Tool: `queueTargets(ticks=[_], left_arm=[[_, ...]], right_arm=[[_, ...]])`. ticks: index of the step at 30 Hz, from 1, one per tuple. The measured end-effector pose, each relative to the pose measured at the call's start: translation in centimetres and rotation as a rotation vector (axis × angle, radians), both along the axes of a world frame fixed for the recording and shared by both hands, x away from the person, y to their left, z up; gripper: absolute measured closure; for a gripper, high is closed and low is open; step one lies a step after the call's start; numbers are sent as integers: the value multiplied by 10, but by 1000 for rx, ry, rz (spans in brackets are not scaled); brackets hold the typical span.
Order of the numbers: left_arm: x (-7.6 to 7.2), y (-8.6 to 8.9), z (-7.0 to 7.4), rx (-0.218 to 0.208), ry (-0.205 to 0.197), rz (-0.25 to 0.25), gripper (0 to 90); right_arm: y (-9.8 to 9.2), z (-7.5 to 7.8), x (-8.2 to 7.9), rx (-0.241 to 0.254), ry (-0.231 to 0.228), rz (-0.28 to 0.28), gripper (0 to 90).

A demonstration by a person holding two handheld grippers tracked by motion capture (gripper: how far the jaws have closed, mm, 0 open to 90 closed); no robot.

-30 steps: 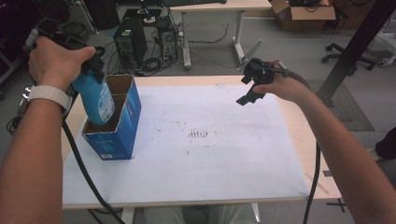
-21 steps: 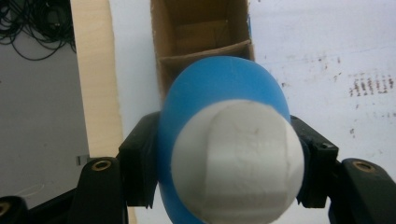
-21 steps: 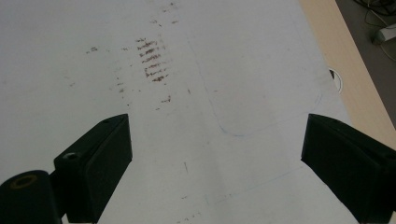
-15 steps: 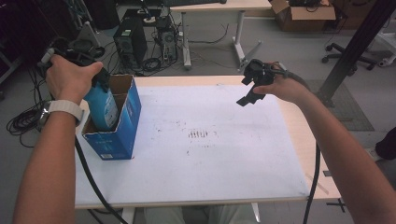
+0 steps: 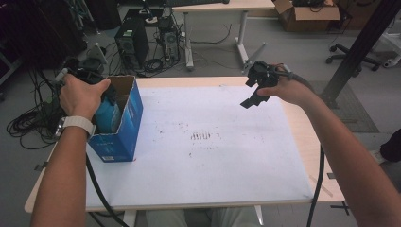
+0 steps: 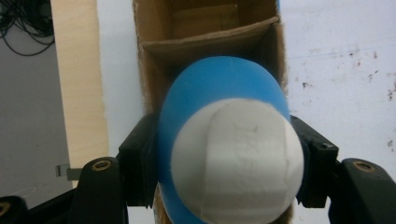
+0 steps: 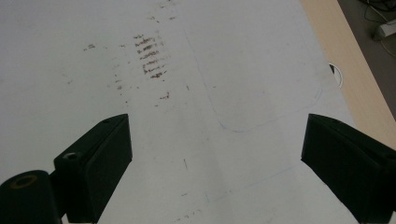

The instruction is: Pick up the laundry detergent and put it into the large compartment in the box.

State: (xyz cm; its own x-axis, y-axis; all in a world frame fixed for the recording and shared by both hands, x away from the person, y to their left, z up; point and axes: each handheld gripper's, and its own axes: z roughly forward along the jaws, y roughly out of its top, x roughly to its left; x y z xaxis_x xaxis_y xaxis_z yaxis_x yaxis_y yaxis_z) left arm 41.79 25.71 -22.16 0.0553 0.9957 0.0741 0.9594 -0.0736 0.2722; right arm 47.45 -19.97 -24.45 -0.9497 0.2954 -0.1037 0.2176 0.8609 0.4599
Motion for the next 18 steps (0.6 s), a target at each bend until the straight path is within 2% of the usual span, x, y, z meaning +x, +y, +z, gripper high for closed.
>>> queueTargets(ticks=[7,18], left_arm=[[0,2,-17,4,15,1,375],[2,0,-35,2,34,0,375]], right_arm=[[-1,-1,0,-2,1,-5,84],[-1,-2,0,-1,4,-3,84]])
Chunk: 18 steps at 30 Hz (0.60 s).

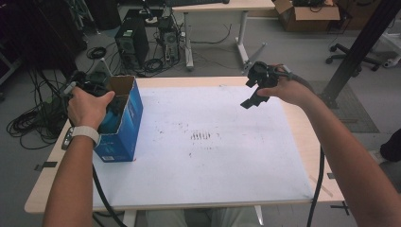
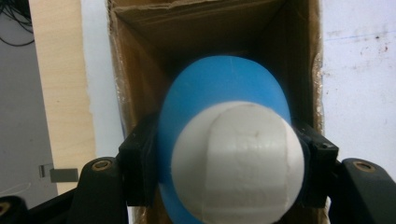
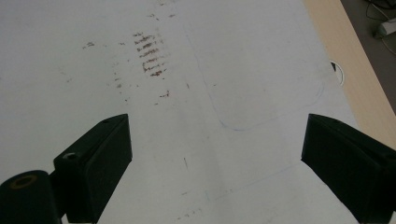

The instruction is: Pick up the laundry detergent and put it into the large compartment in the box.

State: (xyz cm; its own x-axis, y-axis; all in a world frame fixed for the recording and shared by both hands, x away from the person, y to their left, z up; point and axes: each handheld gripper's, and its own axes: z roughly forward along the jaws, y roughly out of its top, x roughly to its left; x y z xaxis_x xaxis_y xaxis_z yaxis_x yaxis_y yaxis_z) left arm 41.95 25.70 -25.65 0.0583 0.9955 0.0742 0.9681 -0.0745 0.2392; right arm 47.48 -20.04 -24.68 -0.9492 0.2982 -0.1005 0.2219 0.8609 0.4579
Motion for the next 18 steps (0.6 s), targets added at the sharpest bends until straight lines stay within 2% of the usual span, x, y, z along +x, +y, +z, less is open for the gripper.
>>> queueTargets(ticks=[9,13,18], left_arm=[[0,1,-12,7,16,0,375],[0,2,-17,-2,15,4,374],[0,2,-17,-3,17,0,374]], right_arm=[[-4,-2,1,0,4,-6,84],[-4,-2,1,2,4,-7,84],[-4,-3,1,2,5,-6,84]])
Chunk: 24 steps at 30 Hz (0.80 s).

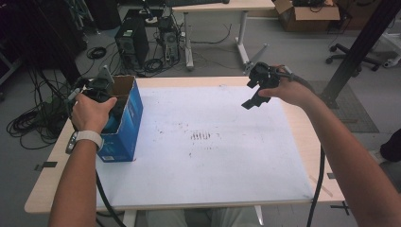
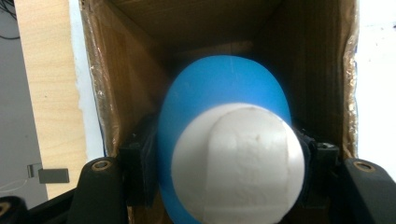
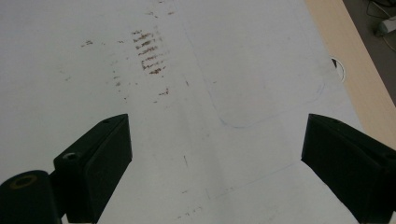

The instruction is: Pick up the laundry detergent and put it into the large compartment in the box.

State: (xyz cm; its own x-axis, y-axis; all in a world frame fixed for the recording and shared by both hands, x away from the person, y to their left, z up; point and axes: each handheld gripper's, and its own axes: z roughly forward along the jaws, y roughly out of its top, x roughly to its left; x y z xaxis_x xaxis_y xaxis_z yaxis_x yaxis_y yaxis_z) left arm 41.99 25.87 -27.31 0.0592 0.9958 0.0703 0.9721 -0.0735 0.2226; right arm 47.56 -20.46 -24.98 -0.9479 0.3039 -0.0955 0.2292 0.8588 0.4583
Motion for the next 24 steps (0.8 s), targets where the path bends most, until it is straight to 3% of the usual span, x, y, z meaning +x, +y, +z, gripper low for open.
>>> queueTargets(ticks=[24], left_arm=[[0,4,6,-11,-17,10,321]], right_arm=[[3,-1,-1,5,3,9,84]])
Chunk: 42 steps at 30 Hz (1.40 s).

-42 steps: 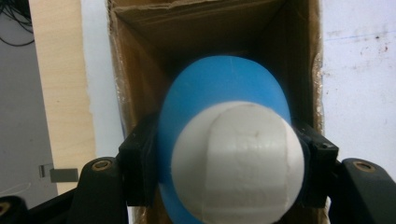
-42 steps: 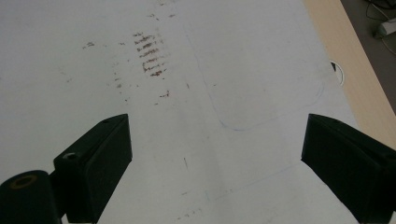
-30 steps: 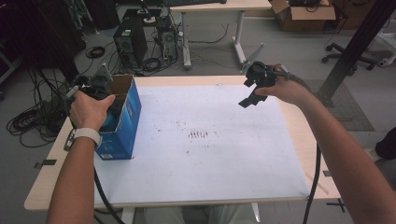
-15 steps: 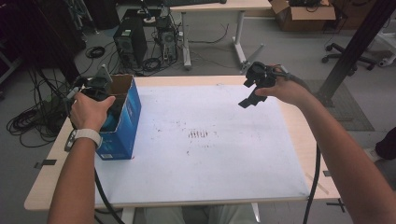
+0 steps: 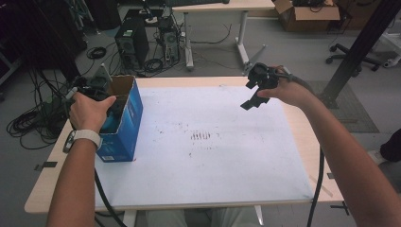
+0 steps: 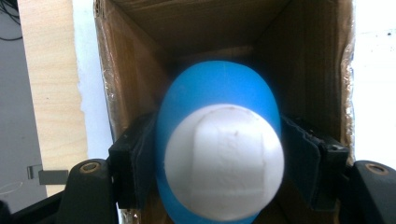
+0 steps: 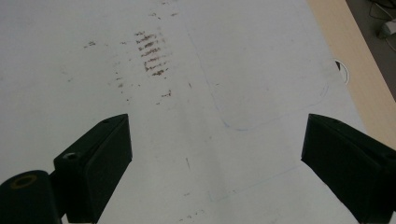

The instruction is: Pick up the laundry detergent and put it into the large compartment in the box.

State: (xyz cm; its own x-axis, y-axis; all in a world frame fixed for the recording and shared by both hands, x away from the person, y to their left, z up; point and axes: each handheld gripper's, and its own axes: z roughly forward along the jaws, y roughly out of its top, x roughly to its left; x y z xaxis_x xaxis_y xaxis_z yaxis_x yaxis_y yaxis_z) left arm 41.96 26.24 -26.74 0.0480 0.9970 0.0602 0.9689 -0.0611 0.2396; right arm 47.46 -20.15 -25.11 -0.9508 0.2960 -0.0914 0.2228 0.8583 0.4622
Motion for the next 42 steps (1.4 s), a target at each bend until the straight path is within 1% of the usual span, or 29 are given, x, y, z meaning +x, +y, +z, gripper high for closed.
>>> queueTargets(ticks=[8,12,15,17,22,25,27,29,30,32,33,37,38,39,40,42], left_arm=[[-1,-2,5,13,1,1,300],[-2,-5,10,30,-12,6,281],[-3,-8,19,36,-28,-4,264],[-4,-9,26,53,-50,-2,252],[-6,-14,40,65,-71,-9,248],[-8,-19,47,86,-73,-21,244],[-9,-22,53,78,-84,-26,242],[-11,-27,60,77,-90,-41,242],[-13,-31,65,67,-95,-59,242],[-18,-40,75,77,-104,-98,242],[-21,-46,81,78,-109,-126,242],[-33,-63,100,60,-124,-202,243],[-35,-65,103,46,-124,-216,243],[-39,-71,108,36,-133,-248,246],[-42,-75,110,41,-132,-266,258],[-47,-84,114,30,-125,-312,258]], right_arm=[[-3,2,-2,1,-2,-3,84],[-4,3,-3,3,-3,-5,84],[-4,3,-4,3,2,0,84],[-3,3,-4,2,6,3,84],[-3,4,-6,3,6,6,84],[-4,5,-7,3,9,5,84],[-5,5,-8,2,9,8,85],[-5,5,-8,2,8,7,85],[-6,6,-8,2,8,5,85],[-7,6,-9,0,9,5,85],[-7,5,-9,-1,11,2,85],[-8,5,-9,-3,9,4,85],[-8,5,-9,-4,10,4,85],[-8,5,-9,-4,10,4,85],[-8,6,-10,-2,9,4,85],[-8,6,-10,2,7,6,85]])
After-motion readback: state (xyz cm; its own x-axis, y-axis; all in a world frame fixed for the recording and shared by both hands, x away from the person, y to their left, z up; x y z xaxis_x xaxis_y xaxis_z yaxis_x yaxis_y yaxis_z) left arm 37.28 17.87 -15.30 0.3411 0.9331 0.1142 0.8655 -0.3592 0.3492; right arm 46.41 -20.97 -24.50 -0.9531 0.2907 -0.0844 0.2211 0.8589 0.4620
